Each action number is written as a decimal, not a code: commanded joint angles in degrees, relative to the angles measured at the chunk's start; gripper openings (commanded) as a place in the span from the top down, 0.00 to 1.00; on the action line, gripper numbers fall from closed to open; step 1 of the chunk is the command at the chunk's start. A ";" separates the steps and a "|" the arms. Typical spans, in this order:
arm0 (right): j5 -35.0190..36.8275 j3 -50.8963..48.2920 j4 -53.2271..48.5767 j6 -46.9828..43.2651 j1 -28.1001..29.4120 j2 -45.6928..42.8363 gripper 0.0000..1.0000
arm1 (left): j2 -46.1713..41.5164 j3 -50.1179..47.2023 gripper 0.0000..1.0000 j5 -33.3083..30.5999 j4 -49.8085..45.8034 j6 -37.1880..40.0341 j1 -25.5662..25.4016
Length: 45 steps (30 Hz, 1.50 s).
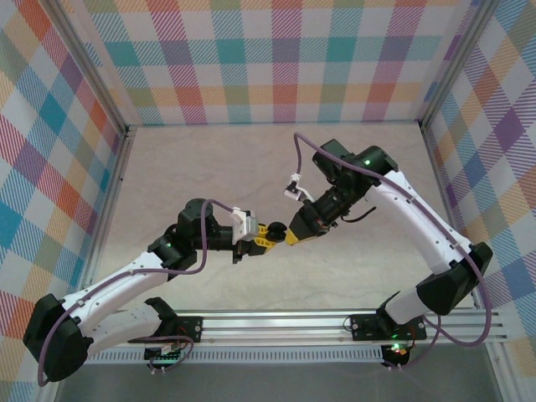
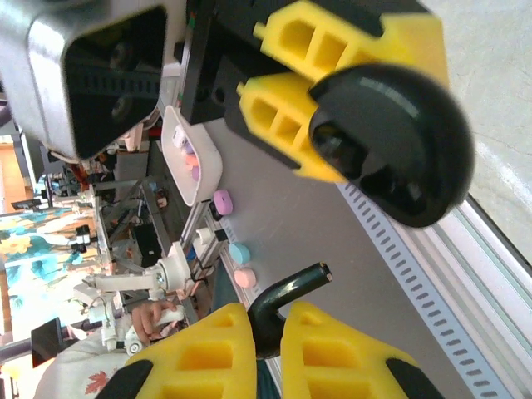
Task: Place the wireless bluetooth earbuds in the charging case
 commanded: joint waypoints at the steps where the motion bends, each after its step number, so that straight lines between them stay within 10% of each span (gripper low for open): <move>1: -2.04 -0.78 2.51 0.96 0.27 0.53 0.89 | -0.81 1.61 1.00 1.77 2.73 1.13 -0.65; 45: 8.03 -0.08 5.60 5.50 0.01 3.03 0.86 | -2.96 0.49 1.00 2.56 2.42 -0.79 -1.45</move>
